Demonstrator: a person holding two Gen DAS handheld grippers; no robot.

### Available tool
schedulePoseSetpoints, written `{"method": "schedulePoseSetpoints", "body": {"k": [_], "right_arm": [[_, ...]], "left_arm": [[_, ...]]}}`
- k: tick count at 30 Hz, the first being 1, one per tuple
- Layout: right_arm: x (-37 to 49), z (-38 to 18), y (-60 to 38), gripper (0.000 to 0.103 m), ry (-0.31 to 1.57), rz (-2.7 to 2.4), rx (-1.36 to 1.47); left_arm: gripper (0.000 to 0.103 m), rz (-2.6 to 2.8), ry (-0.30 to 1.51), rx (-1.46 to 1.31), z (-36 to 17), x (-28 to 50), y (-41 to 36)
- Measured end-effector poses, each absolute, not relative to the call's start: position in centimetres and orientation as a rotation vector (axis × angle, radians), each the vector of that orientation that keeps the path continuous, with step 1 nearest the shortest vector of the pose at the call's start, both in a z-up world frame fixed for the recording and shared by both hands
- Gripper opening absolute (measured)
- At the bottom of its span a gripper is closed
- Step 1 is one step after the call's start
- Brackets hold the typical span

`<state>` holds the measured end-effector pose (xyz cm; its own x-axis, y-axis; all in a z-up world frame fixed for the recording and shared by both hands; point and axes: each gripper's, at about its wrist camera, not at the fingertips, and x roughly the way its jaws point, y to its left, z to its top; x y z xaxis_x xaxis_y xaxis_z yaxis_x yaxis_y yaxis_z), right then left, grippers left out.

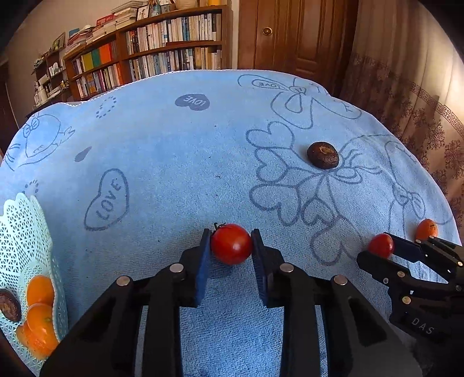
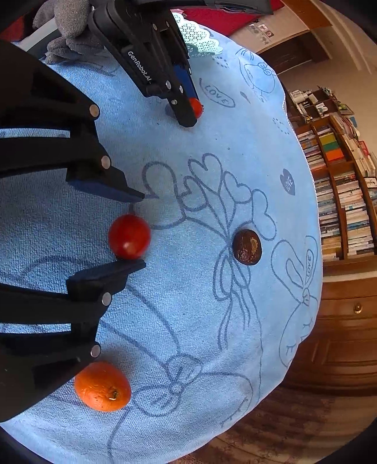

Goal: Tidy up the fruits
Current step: 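Carry the tomato into the basket and open the left tool while the right tool carries its tomato over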

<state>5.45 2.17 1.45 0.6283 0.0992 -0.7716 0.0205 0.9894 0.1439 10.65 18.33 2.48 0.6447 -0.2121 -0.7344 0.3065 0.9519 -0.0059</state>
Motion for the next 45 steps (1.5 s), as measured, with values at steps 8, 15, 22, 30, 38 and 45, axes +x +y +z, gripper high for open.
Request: {"method": "schedulePoseSetpoints", "body": {"k": [8, 15, 22, 30, 38, 45], "right_arm": [[5.2, 1.6, 1.8, 0.031, 0.887, 0.033, 0.153], [4.6, 2.4, 1.9, 0.03, 0.873, 0.047, 0.169], [3.9, 3.3, 3.2, 0.03, 0.855, 0.084, 0.175], [3.3, 3.8, 5.0, 0.03, 0.851, 0.127, 0.177], [3.3, 3.9, 6.6, 0.03, 0.861, 0.148, 0.163], [3.4, 4.6, 8.2, 0.03, 0.862, 0.178, 0.148]], "left_arm": [[0.028, -0.259, 0.735, 0.144, 4.7, 8.6, 19.0], [0.028, -0.214, 0.686, 0.144, 5.9, 7.4, 20.5], [0.028, -0.175, 0.667, 0.119, 6.3, 6.7, 22.7], [0.028, -0.132, 0.645, 0.075, 6.9, 5.9, 25.8], [0.028, -0.066, 0.626, 0.029, 7.3, 5.4, 29.8], [0.028, -0.001, 0.62, -0.023, 7.6, 5.0, 34.2]]}}
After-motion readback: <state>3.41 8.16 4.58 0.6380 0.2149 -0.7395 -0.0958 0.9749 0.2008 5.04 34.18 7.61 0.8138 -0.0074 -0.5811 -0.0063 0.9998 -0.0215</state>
